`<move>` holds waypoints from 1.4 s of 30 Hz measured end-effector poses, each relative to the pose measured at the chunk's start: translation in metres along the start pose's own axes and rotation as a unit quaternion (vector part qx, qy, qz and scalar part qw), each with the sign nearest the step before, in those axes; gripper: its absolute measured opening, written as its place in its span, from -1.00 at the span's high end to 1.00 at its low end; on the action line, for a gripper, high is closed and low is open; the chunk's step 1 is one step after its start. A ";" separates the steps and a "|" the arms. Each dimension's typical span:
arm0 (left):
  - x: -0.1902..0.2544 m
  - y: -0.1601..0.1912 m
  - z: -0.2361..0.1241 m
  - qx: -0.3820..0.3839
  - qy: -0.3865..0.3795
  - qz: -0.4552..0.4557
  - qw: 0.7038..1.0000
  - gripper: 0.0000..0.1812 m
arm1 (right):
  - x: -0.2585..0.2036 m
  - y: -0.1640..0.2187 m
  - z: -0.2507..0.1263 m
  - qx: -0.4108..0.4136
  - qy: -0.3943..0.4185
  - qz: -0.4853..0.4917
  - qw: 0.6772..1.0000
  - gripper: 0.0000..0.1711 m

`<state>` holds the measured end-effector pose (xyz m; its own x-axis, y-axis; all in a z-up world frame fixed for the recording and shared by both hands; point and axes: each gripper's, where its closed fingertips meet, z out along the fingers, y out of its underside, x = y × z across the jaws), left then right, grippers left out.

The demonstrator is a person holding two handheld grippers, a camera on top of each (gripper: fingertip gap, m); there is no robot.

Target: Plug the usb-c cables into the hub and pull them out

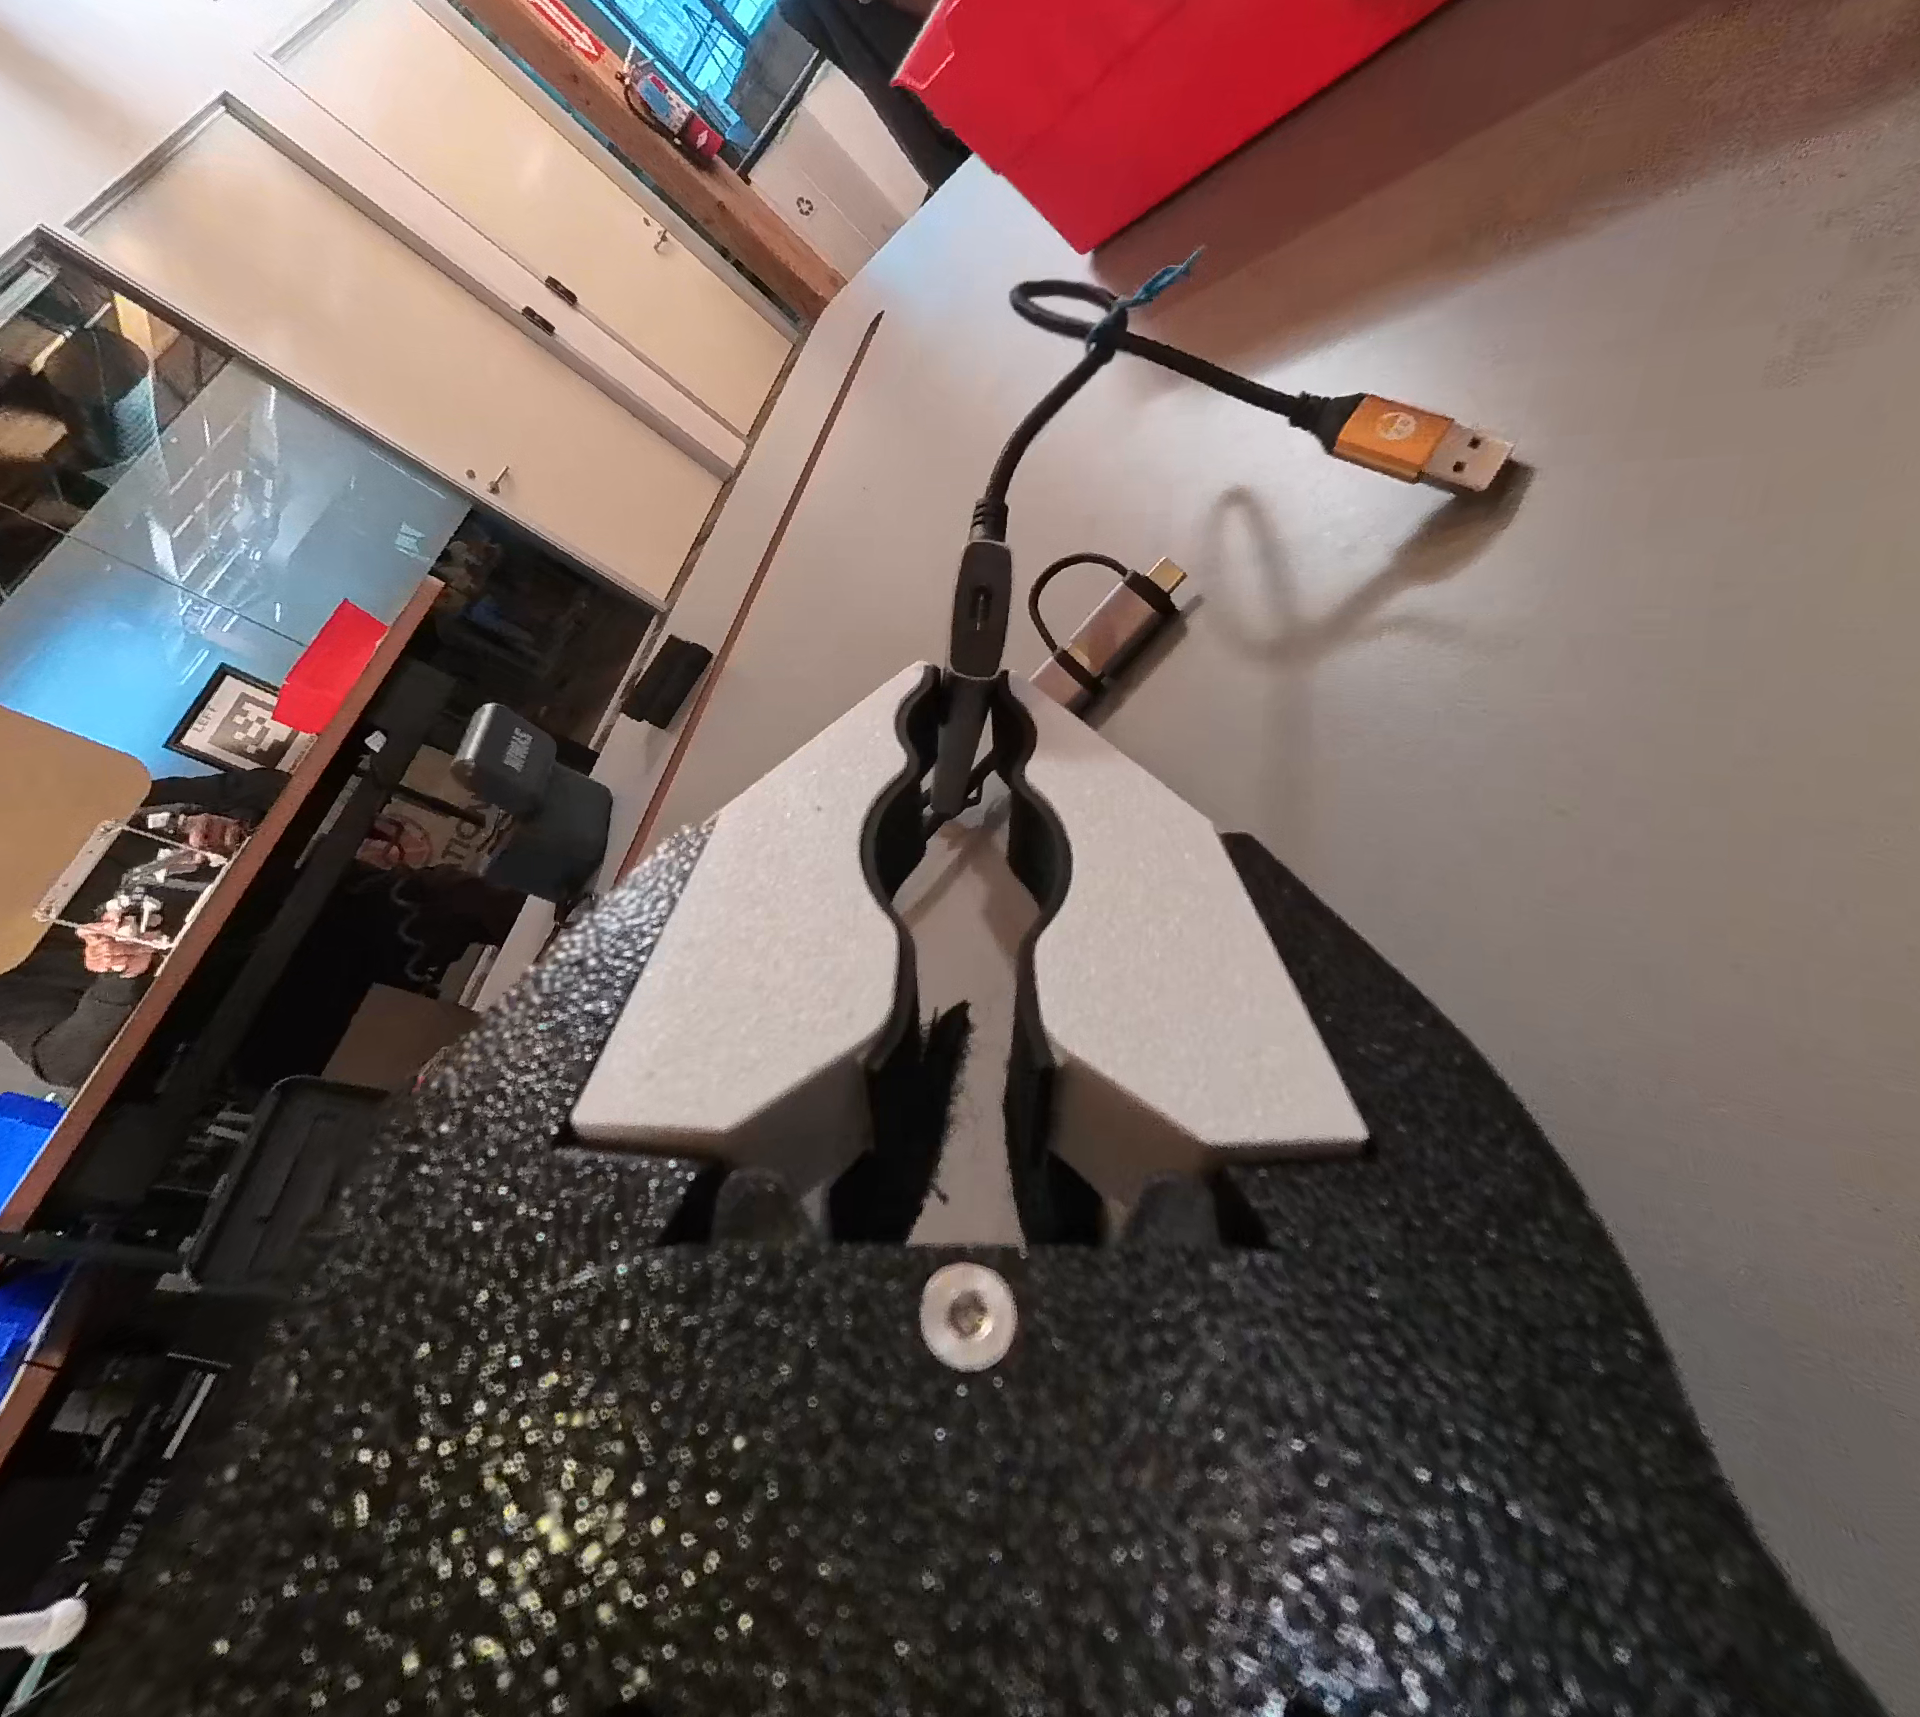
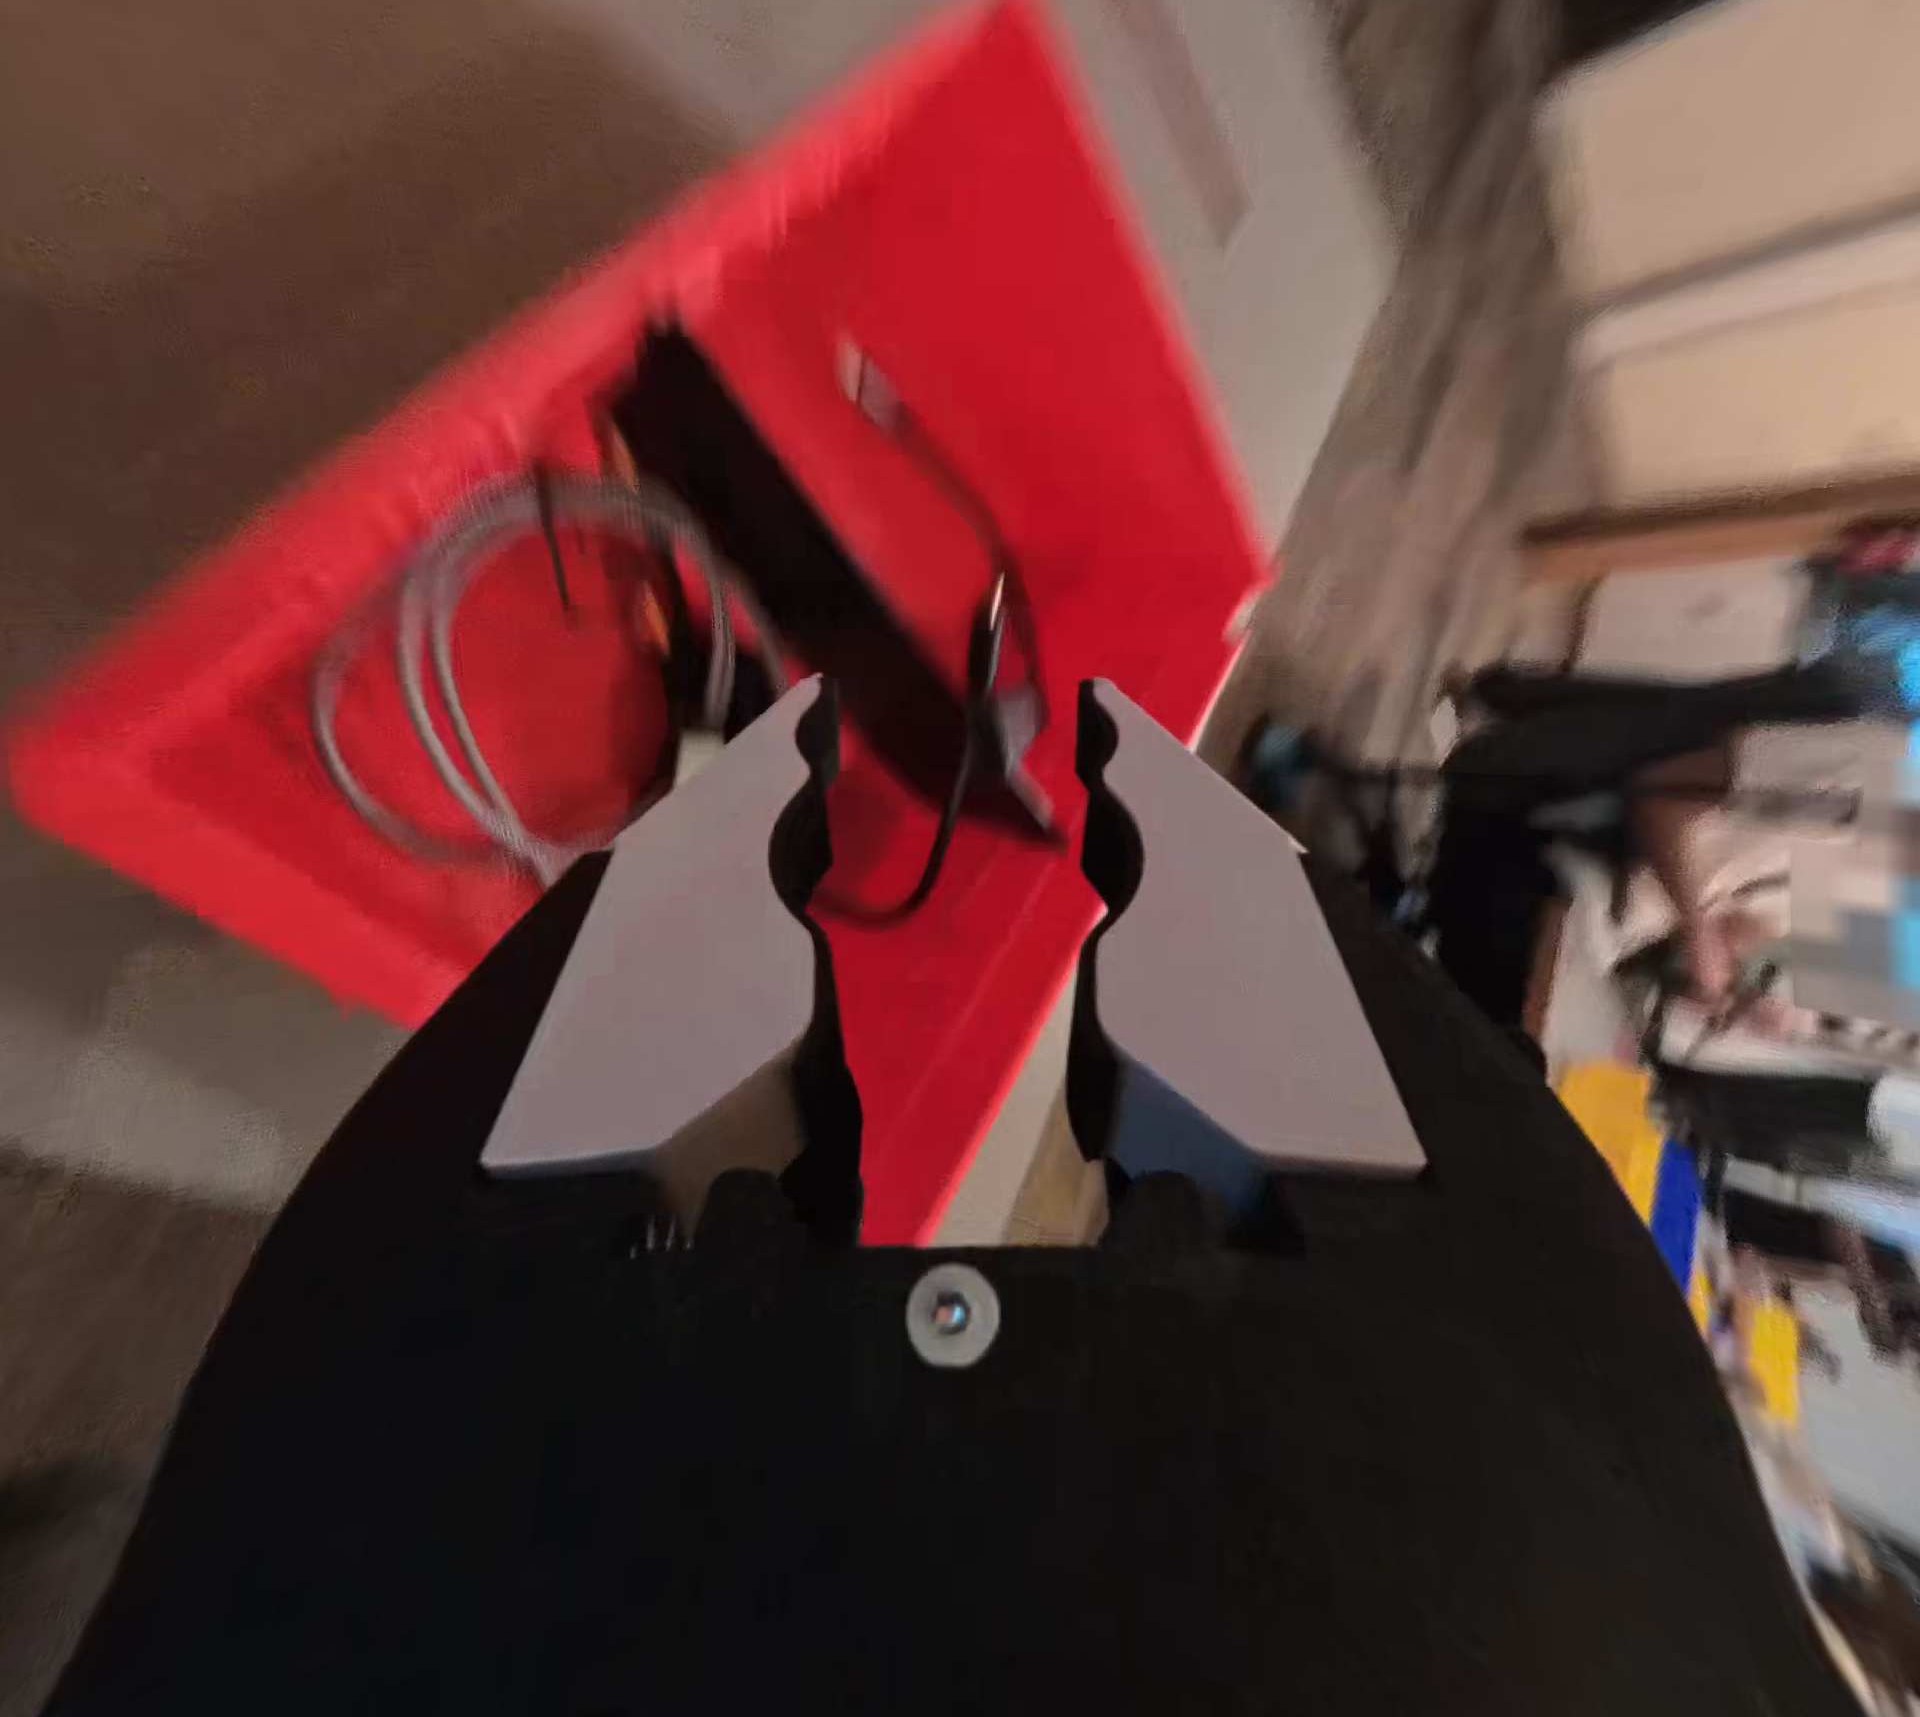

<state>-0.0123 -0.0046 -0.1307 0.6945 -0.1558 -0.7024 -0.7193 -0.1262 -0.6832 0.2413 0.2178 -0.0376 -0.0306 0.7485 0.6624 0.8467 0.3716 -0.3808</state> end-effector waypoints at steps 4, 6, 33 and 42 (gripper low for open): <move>0.002 0.000 0.000 -0.004 0.001 0.009 1.000 0.92 | -0.060 -0.143 -0.055 0.265 0.008 -0.055 0.963 0.48; 0.003 0.000 0.001 -0.006 0.003 0.014 1.000 0.92 | -0.118 -0.195 -0.053 0.337 -0.032 -0.108 0.935 0.49; 0.032 -0.047 -0.006 0.071 0.037 0.077 0.994 0.92 | -0.219 -0.228 0.030 0.310 -0.011 -0.336 0.889 0.94; 0.047 -0.143 -0.040 0.222 0.064 0.047 0.972 0.92 | -0.200 -0.195 -0.062 0.366 -0.102 -0.302 0.874 0.94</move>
<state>0.1227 -0.0331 -0.0584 0.5977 -0.2705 -0.7547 -0.6809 0.3258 -0.6560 0.1156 -0.0383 -0.0555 -0.5115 0.3498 0.7849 0.0792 0.9287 -0.3623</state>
